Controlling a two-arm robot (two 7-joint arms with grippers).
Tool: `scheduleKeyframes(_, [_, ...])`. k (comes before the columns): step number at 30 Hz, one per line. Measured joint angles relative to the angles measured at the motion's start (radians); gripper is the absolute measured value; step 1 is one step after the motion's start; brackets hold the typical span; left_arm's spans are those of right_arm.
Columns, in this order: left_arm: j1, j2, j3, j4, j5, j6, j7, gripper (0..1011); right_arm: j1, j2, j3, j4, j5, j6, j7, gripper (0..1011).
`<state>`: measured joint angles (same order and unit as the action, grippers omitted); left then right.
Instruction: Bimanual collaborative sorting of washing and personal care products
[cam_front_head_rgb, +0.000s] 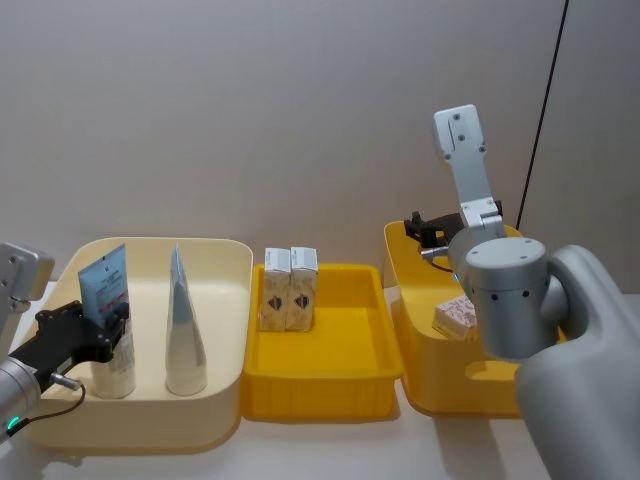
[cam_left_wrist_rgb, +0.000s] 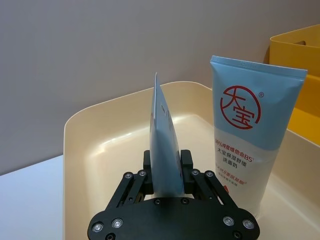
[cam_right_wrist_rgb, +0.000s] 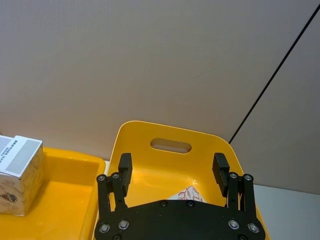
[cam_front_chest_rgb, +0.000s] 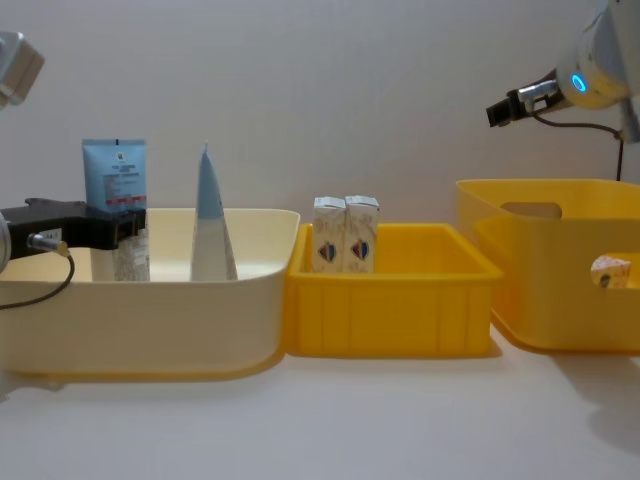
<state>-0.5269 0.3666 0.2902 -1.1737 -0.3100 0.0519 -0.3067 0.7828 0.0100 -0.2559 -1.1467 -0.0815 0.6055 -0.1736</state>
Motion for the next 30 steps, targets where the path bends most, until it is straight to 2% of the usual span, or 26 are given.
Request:
scheduleKeyframes(8, [-0.001, -0.001, 0.000, 0.001, 0.000, 0.000, -0.001, 277, 0.000, 0.000, 0.000, 0.000, 0.000, 0.000, 0.000, 1001])
scheduleKeyframes(30, [-0.002, -0.001, 0.000, 0.003, 0.000, 0.000, -0.001, 278, 0.000, 0.000, 0.000, 0.000, 0.000, 0.000, 0.000, 1001])
